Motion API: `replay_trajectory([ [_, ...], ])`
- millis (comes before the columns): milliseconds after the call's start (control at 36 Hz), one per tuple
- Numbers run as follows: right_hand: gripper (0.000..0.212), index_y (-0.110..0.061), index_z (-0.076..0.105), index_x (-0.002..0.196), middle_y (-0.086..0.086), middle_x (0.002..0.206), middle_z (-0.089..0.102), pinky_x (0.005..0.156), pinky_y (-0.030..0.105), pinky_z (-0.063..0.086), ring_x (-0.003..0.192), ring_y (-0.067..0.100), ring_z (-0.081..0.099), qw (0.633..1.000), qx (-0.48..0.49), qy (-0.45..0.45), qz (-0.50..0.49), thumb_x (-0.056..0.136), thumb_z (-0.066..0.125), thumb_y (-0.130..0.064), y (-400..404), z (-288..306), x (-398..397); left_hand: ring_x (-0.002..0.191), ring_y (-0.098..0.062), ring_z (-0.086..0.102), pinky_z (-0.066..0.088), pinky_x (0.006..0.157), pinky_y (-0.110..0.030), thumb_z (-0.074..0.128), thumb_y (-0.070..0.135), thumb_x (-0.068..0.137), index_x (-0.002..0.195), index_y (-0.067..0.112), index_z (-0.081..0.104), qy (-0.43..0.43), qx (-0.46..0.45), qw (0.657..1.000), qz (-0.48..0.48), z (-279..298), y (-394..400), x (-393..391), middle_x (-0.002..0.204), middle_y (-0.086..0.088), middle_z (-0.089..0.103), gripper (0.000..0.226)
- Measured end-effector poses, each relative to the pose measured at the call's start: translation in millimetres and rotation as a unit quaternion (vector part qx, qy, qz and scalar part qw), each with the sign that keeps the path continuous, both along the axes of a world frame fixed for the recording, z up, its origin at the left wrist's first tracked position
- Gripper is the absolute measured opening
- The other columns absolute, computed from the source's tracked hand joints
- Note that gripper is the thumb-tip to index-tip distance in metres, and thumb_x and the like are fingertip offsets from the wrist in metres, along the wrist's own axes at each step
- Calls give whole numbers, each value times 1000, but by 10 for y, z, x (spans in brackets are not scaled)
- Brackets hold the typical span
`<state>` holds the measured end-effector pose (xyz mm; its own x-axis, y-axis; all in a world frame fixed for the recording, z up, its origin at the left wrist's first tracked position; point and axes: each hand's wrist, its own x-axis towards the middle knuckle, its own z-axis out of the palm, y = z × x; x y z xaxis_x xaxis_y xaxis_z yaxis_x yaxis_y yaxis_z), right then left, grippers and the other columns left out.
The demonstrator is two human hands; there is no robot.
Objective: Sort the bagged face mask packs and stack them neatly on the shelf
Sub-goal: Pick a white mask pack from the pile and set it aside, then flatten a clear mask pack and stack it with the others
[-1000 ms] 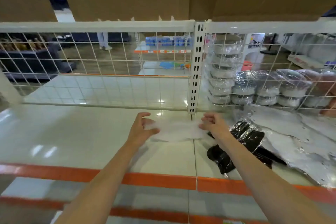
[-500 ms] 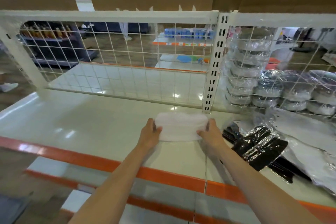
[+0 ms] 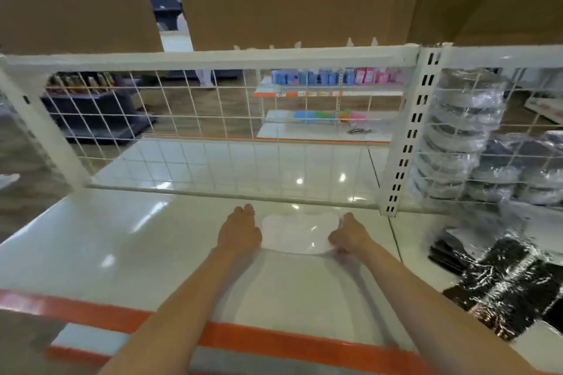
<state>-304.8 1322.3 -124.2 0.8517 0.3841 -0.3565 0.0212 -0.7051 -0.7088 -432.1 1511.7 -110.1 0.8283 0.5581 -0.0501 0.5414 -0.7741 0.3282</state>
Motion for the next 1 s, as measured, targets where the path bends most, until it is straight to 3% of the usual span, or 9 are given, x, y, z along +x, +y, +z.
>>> replay_trajectory([
  [111, 49, 3, 33, 132, 20, 127, 52, 84, 30, 43, 116, 33, 52, 999, -40, -28, -22, 87, 51, -4, 269, -12, 17, 113, -25, 50, 38, 90, -29, 44, 21, 95, 124, 13, 48, 107, 29, 978, -179, 15, 141, -28, 125, -9, 50, 31],
  [250, 60, -2, 21, 142, 18, 128, 53, 93, 37, 45, 117, 33, 53, 990, -110, -80, -46, 89, 48, -8, 339, -35, -26, 110, -26, 52, 40, 89, -32, 42, 19, 94, 122, 14, 51, 154, 86, 946, -273, 53, 159, 38, 125, -8, 49, 30],
  [333, 68, -7, 17, 146, 12, 131, 51, 93, 40, 47, 119, 29, 51, 980, -149, -114, -63, 89, 53, -14, 231, -40, -39, 107, -27, 53, 41, 85, -33, 40, 17, 95, 121, 10, 49, 143, 122, 929, -319, 88, 57, 161, 122, -10, 50, 29],
  [444, 51, -7, 30, 136, 12, 129, 49, 91, 39, 45, 117, 29, 50, 974, -172, -139, -50, 91, 51, -16, -52, 14, -35, 102, -29, 54, 42, 82, -35, 40, 16, 95, 118, 7, 49, 107, 169, 906, -372, 116, -203, 368, 116, -12, 53, 27],
  [583, 41, -9, 37, 132, 10, 133, 43, 94, 37, 40, 124, 27, 42, 929, -296, -224, -7, 91, 44, -12, -624, 93, -122, 106, -30, 53, 37, 78, -32, 41, 18, 94, 119, 7, 49, 75, 198, 872, -440, 142, -749, 637, 118, -12, 52, 28],
  [722, 41, -9, 40, 131, 11, 135, 40, 99, 41, 38, 129, 28, 36, 895, -353, -273, 6, 90, 44, -10, -1297, 171, -247, 107, -30, 52, 41, 86, -37, 42, 23, 95, 119, 8, 49, 57, 203, 842, -497, 201, -1415, 807, 120, -12, 52, 29],
  [833, 44, -10, 38, 135, 11, 138, 37, 101, 41, 37, 130, 29, 34, 899, -333, -285, -18, 91, 44, -13, -1835, 266, -322, 109, -28, 52, 43, 86, -36, 44, 27, 95, 123, 12, 50, 40, 178, 837, -516, 215, -1943, 874, 122, -9, 52, 32],
  [1000, 38, -9, 44, 128, 11, 132, 40, 98, 41, 40, 124, 29, 37, 902, -311, -299, -28, 91, 45, -15, -2593, 422, -406, 113, -24, 53, 46, 88, -35, 50, 28, 91, 125, 17, 51, 22, 98, 861, -499, 249, -2723, 981, 125, -6, 54, 35],
])
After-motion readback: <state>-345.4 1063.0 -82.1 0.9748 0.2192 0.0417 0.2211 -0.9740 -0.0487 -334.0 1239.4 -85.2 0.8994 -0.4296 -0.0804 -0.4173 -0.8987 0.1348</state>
